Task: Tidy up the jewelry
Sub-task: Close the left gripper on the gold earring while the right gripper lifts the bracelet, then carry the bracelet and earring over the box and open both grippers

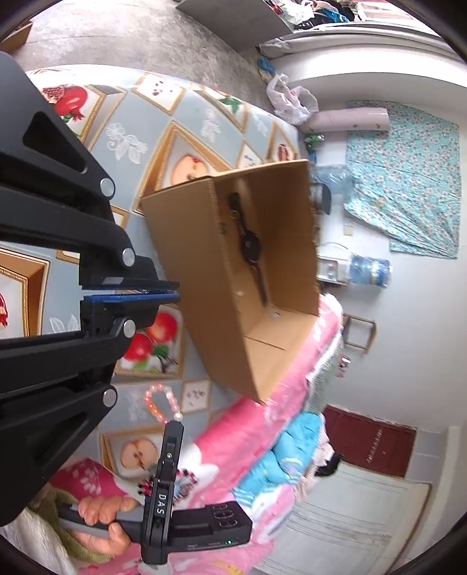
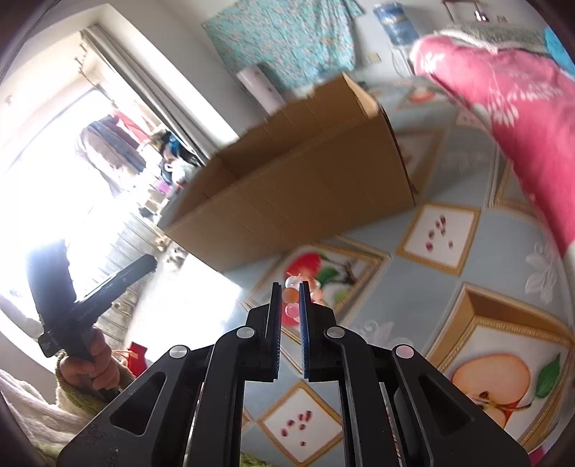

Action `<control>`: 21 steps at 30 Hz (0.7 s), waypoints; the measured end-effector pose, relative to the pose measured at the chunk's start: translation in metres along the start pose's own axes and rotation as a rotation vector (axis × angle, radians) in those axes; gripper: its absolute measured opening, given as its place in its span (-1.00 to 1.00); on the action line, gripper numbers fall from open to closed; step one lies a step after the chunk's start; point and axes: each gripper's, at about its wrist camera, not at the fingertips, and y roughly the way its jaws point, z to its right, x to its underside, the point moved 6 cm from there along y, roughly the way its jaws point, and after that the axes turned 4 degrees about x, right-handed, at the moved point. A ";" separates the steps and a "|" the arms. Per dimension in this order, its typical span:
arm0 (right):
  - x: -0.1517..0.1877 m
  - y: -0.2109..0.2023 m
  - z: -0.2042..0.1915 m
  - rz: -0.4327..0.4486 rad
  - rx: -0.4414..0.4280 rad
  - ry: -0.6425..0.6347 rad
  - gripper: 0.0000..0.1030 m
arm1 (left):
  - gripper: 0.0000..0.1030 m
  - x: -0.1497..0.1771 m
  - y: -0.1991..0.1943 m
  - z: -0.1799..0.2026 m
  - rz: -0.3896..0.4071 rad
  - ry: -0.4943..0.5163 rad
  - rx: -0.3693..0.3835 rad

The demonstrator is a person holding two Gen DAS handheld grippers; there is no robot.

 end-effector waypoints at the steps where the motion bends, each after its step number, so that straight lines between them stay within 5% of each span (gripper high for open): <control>1: -0.006 -0.005 -0.005 0.020 -0.009 -0.009 -0.86 | -0.98 -0.008 -0.005 0.002 0.023 0.010 -0.007; 10: -0.086 -0.036 -0.054 0.211 -0.087 -0.159 -0.86 | -0.98 -0.083 -0.013 0.003 0.164 0.047 0.057; 15: -0.135 -0.019 -0.062 0.225 -0.089 -0.218 -0.86 | -0.98 -0.106 0.033 -0.022 0.027 -0.042 0.134; 21: -0.164 0.032 -0.040 0.126 -0.049 -0.226 -0.86 | -0.98 -0.112 0.098 -0.037 -0.177 -0.109 0.199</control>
